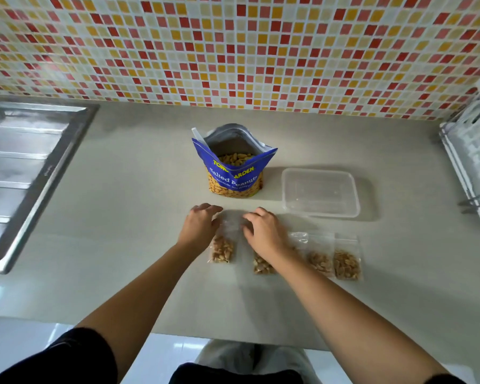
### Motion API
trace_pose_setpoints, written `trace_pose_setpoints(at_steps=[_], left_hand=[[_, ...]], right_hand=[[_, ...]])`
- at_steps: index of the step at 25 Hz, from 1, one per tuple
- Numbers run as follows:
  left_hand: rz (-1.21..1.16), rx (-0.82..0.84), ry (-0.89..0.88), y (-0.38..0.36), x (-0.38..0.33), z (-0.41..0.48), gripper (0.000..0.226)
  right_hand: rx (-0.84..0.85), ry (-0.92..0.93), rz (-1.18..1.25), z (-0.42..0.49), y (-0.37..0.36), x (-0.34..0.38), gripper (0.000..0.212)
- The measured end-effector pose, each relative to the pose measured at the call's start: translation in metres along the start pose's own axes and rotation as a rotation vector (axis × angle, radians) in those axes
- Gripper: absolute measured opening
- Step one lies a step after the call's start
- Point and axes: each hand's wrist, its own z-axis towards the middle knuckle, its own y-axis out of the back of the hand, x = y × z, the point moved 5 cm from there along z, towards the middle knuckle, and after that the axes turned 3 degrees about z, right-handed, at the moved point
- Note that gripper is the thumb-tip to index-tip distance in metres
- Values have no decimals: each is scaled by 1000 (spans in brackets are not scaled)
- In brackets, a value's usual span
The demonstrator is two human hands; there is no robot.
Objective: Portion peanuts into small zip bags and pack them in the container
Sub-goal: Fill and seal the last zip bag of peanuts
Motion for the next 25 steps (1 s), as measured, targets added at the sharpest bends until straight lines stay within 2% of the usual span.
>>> trace_pose_setpoints(at_steps=[3,6,11,13,16,19,22,25], left_hand=[[79,95,-115,-11,8,9,29],[93,67,-186,-14,8,9,21],[89,52,-234,-12,4,-1,10],[14,83,-240,-9,1,-8,8],[-166,84,-159,5,-3,-15,6],[-330,133,-84,22,-13,-21,13],[-330,168,-164,46,-43,-21,13],[-305,112,-284,76,-86,-14,12]], right_hand=[[64,-11,-56,9,-17,6,32],[42,-6,-97,11,-19,10,20],[-13,31,-44,4,-21,13,30],[-14,81,-50,0,-22,11,27],[-26,100,157,-5,-10,8,17],[0,7,471,-16,12,5,5],[-85,-7,611,-30,50,0,5],[-258,29,597,-38,101,-5,8]])
